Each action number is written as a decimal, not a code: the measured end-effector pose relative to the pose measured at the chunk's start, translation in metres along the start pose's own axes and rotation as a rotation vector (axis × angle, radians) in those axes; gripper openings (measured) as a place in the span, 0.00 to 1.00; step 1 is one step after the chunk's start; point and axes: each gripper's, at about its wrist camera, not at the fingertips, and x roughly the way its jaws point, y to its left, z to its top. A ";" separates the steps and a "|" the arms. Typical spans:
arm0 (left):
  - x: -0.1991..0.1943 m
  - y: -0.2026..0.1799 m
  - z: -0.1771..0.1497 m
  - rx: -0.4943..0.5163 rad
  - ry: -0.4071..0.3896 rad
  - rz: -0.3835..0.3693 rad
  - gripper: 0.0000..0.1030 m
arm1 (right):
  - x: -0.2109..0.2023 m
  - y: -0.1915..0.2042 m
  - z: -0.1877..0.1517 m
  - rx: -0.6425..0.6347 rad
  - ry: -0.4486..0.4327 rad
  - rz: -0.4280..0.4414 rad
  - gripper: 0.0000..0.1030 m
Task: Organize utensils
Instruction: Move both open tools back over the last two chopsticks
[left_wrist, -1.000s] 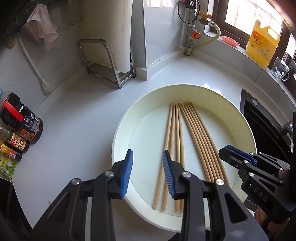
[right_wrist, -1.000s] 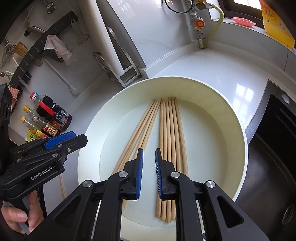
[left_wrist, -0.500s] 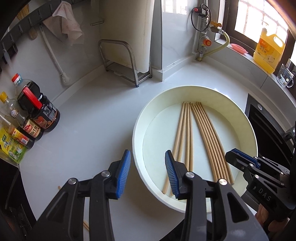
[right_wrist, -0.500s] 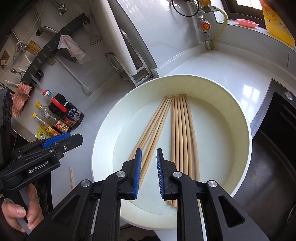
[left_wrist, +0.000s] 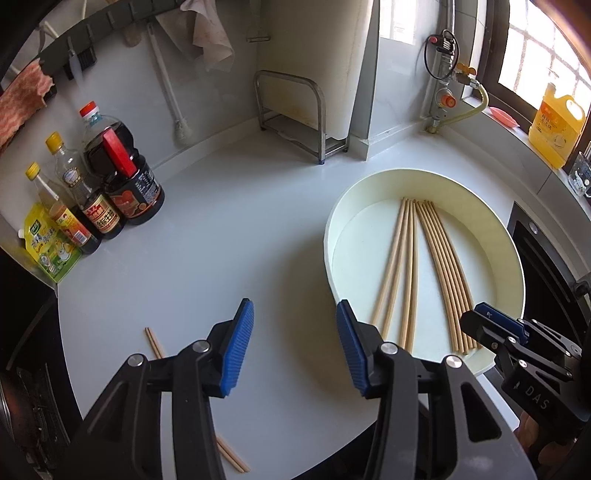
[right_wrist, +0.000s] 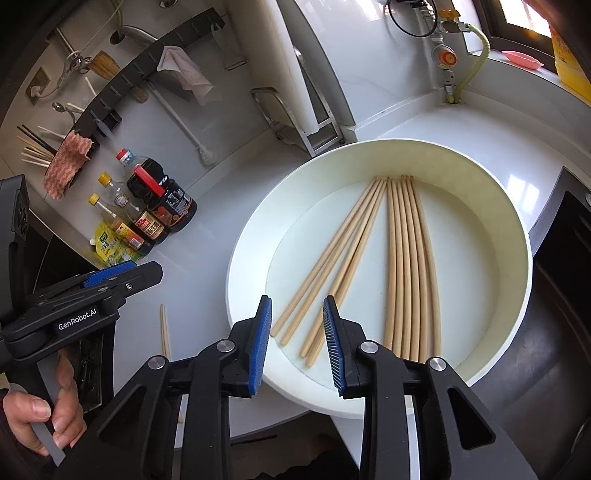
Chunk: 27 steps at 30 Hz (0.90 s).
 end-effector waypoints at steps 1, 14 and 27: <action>-0.001 0.004 -0.004 -0.009 0.003 0.003 0.46 | 0.001 0.004 -0.002 -0.008 0.005 0.003 0.28; -0.019 0.065 -0.043 -0.137 -0.003 0.032 0.49 | 0.018 0.073 -0.020 -0.162 0.066 0.054 0.35; -0.024 0.136 -0.092 -0.268 0.006 0.085 0.50 | 0.048 0.141 -0.042 -0.295 0.144 0.086 0.39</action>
